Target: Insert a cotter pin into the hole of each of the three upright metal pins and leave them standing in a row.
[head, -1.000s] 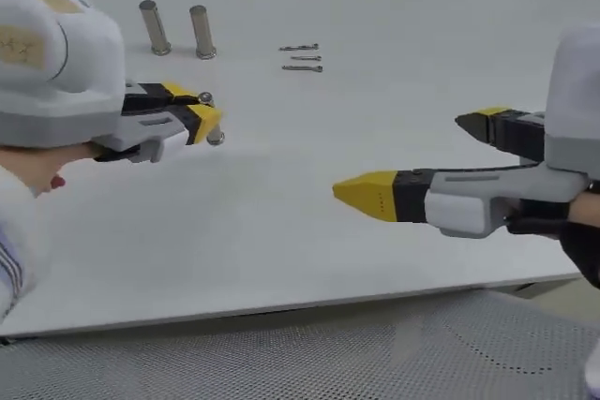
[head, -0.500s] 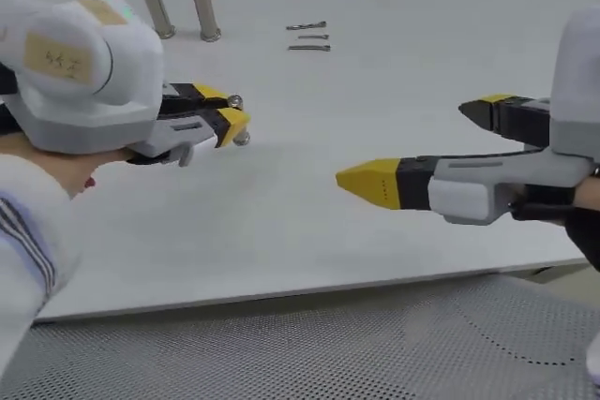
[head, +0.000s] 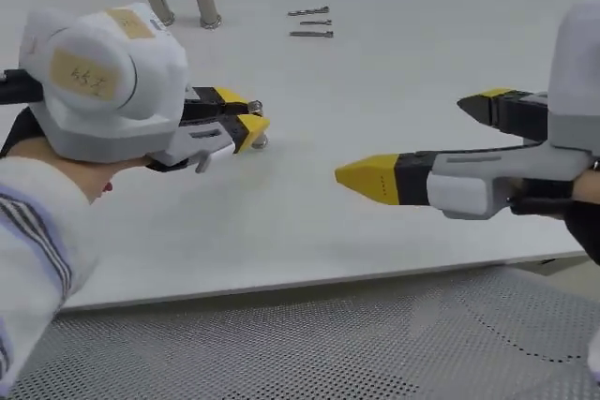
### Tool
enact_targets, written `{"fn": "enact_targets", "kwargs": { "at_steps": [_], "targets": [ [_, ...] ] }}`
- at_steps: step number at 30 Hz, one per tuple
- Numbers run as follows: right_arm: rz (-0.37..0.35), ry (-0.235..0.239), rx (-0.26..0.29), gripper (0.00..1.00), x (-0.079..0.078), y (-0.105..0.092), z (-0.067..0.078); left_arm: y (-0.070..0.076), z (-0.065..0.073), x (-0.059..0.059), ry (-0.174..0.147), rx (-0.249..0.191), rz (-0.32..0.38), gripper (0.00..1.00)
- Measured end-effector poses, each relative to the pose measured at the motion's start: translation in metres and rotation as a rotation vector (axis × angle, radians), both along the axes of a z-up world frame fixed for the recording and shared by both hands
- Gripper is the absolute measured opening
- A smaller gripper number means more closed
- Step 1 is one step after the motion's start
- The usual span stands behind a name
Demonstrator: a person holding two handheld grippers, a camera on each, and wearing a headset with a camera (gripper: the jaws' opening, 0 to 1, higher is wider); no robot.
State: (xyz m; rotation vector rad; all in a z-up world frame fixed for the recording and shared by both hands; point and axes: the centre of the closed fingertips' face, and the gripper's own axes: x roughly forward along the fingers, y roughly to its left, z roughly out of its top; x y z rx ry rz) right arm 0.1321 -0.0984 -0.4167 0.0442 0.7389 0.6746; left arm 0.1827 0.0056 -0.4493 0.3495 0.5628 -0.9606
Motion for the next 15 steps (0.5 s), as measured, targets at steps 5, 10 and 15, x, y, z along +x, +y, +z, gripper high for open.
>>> {"fn": "enact_targets", "kwargs": {
  "at_steps": [5, 10, 15],
  "targets": [
    [0.009, 0.001, 0.004, 0.95, 0.0013, 0.0023, -0.0002, -0.001, -0.0046, -0.0035, 0.003, 0.013, -0.009, 0.05],
    [0.011, 0.003, 0.005, 0.95, 0.0012, 0.0032, -0.0001, -0.0003, -0.0024, -0.005, 0.002, 0.008, -0.005, 0.05],
    [0.013, 0.002, 0.0, 0.94, 0.0013, 0.0027, 0.0, 0.0022, -0.0015, -0.0052, 0.025, -0.028, 0.016, 0.05]
  ]
}}
